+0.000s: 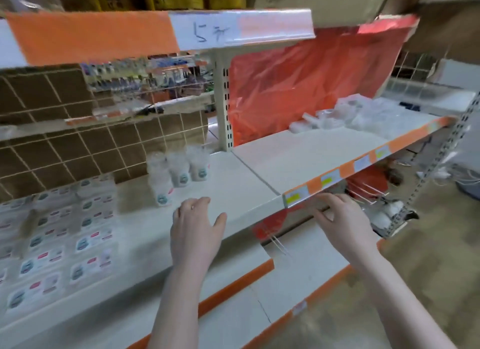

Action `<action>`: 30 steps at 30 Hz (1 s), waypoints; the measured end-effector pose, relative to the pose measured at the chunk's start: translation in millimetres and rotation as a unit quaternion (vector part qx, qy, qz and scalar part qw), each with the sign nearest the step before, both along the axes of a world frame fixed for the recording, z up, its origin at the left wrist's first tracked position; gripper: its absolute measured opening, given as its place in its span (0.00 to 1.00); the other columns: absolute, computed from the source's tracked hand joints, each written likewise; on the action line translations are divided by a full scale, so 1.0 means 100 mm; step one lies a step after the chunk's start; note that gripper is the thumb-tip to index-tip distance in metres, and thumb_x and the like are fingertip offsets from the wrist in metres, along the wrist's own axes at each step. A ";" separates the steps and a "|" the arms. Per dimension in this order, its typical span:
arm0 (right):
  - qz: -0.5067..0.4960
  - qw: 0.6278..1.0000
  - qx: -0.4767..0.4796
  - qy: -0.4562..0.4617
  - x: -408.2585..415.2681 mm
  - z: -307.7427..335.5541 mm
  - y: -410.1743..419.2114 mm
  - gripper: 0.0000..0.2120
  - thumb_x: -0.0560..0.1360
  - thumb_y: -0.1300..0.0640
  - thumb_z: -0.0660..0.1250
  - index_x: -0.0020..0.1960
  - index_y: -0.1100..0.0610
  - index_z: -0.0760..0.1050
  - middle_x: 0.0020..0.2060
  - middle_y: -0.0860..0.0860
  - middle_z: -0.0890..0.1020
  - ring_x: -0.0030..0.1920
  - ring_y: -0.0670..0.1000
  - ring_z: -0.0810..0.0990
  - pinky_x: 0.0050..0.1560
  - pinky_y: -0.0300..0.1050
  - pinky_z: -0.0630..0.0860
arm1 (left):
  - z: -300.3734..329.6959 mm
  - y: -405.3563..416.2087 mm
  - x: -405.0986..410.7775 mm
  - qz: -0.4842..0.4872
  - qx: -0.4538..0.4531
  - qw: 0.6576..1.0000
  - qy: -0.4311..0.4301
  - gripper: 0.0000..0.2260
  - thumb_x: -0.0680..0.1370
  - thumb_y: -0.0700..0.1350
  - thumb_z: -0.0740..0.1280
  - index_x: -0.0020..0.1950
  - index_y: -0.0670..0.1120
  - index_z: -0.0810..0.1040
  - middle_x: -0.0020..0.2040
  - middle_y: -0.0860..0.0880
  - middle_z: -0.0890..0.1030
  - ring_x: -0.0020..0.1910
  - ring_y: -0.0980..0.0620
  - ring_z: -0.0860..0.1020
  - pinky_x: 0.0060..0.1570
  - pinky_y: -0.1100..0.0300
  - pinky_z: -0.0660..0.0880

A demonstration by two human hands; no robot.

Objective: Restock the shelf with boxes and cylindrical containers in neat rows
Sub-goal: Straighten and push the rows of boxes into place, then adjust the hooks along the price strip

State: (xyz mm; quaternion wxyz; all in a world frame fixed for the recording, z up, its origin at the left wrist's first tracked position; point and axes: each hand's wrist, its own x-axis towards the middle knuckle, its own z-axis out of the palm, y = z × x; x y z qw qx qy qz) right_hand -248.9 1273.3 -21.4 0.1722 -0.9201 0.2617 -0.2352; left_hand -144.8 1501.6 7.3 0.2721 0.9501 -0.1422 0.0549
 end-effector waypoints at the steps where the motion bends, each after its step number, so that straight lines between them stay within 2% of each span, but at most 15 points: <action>1: 0.004 1.000 -0.008 -0.002 0.00 0.02 -0.16 0.15 0.75 0.55 0.66 0.60 0.55 0.77 0.54 0.54 0.79 0.55 0.56 0.75 0.48 0.46 0.67 | 0.00 -0.19 -0.01 -0.002 -0.004 1.000 0.002 0.22 0.78 0.53 0.62 0.70 0.49 0.69 0.68 0.48 0.69 0.67 0.47 0.65 0.65 0.55 0.64; 5: 0.004 1.000 -0.009 -0.011 -0.03 0.07 -0.84 0.12 0.73 0.58 0.67 0.56 0.58 0.78 0.49 0.56 0.79 0.51 0.59 0.76 0.48 0.51 0.71 | -0.02 -0.95 -0.03 -0.016 -0.007 1.000 0.011 0.21 0.78 0.53 0.63 0.70 0.49 0.69 0.68 0.47 0.69 0.66 0.46 0.65 0.64 0.55 0.63; 9: -0.005 1.000 -0.004 -0.013 0.04 0.05 -1.40 0.14 0.72 0.59 0.68 0.57 0.58 0.78 0.49 0.56 0.80 0.51 0.59 0.76 0.48 0.51 0.73 | -0.05 -1.51 0.08 -0.026 0.003 1.000 0.012 0.21 0.78 0.53 0.63 0.70 0.49 0.69 0.67 0.47 0.69 0.66 0.47 0.65 0.64 0.56 0.63; 12: -0.018 1.000 0.015 -0.011 0.14 -0.02 -1.72 0.10 0.72 0.59 0.67 0.52 0.59 0.79 0.46 0.57 0.79 0.48 0.60 0.76 0.46 0.53 0.72 | -0.09 -1.85 0.23 -0.030 0.007 0.999 0.015 0.21 0.78 0.53 0.63 0.70 0.49 0.69 0.67 0.47 0.69 0.67 0.47 0.65 0.64 0.56 0.63; 18: -0.027 0.999 0.023 -0.005 0.49 -0.17 -2.41 0.15 0.75 0.56 0.65 0.61 0.56 0.76 0.53 0.55 0.79 0.55 0.57 0.74 0.52 0.50 0.69 | -0.19 -2.69 0.62 -0.053 -0.013 0.998 0.007 0.21 0.77 0.52 0.64 0.69 0.49 0.70 0.66 0.48 0.70 0.67 0.47 0.65 0.63 0.56 0.63; 24: -0.046 0.999 0.012 0.002 0.91 -0.10 -3.26 0.15 0.76 0.55 0.64 0.62 0.55 0.75 0.55 0.54 0.78 0.56 0.56 0.73 0.52 0.49 0.68 | -0.13 -3.64 1.13 -0.086 -0.009 0.996 -0.003 0.21 0.77 0.52 0.64 0.69 0.48 0.70 0.67 0.47 0.70 0.67 0.46 0.66 0.63 0.56 0.63; 30: -0.032 0.999 0.022 0.013 1.23 -0.11 -3.87 0.16 0.76 0.54 0.63 0.63 0.53 0.74 0.57 0.53 0.77 0.58 0.55 0.73 0.55 0.48 0.67 | -0.09 -4.16 1.43 -0.071 -0.004 0.997 -0.007 0.21 0.76 0.51 0.66 0.68 0.47 0.72 0.67 0.47 0.71 0.67 0.46 0.66 0.63 0.55 0.63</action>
